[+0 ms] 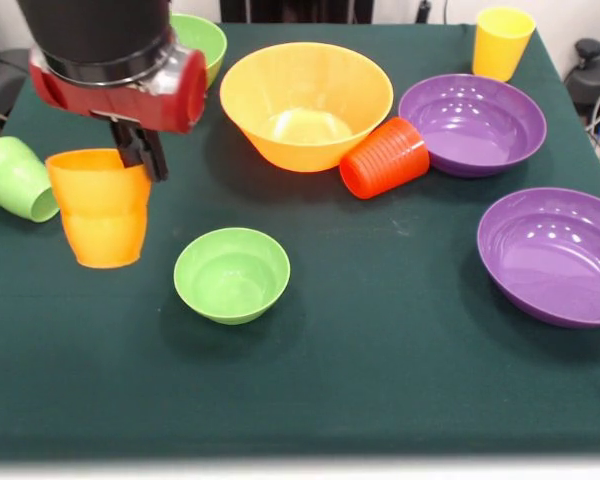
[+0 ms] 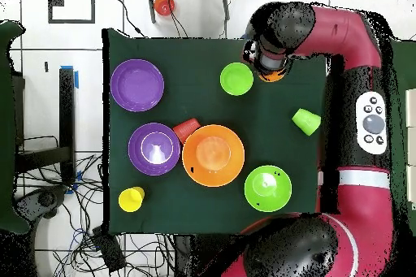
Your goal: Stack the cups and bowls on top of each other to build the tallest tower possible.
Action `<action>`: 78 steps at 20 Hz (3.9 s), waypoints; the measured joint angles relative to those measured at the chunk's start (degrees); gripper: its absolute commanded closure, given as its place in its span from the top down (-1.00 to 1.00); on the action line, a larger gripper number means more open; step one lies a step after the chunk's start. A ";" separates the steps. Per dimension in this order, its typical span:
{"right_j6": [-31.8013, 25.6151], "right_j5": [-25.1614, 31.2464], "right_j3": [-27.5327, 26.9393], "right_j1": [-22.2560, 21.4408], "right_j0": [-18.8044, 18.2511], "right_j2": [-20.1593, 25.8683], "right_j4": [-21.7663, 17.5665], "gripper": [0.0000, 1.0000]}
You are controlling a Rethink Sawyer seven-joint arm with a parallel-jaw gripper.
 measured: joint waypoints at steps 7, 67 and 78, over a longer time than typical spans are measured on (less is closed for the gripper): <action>0.00 -4.35 0.08 0.92 2.49 -1.43 -0.18 -1.00; 0.00 -8.72 -1.31 -0.04 9.13 -12.60 3.31 -1.00; 0.00 -8.71 -1.17 -2.33 9.38 -13.11 4.65 -1.00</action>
